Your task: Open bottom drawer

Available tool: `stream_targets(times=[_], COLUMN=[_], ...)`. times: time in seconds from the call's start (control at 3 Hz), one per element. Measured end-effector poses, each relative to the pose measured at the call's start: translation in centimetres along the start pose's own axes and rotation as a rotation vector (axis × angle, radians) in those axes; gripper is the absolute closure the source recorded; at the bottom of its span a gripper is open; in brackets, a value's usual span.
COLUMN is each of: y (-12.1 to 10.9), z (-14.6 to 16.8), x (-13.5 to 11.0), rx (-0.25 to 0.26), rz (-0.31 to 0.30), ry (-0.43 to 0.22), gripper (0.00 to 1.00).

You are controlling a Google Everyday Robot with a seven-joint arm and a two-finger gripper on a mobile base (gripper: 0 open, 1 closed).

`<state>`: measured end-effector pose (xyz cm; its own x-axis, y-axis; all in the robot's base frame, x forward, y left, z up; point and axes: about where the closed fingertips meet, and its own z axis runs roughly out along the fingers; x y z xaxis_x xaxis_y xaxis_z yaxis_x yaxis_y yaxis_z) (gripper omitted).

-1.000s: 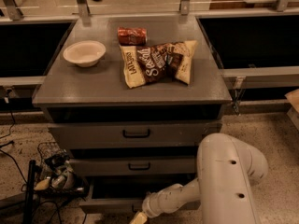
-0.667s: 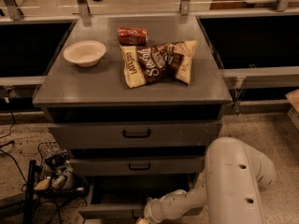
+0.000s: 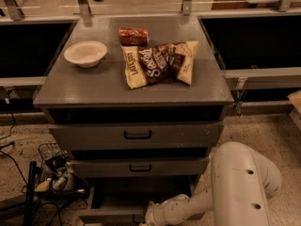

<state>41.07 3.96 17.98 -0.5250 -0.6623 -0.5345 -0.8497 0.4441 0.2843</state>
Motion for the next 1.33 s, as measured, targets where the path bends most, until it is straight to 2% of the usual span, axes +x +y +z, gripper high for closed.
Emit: stream_targets(times=[1.0,1.33], y=[3.3,3.3], z=[-2.0,-2.0], x=[3.5,3.5], rx=[-0.035,-0.035], rz=[-0.033,-0.033], ry=[0.006,0.007], gripper=[0.00,0.00])
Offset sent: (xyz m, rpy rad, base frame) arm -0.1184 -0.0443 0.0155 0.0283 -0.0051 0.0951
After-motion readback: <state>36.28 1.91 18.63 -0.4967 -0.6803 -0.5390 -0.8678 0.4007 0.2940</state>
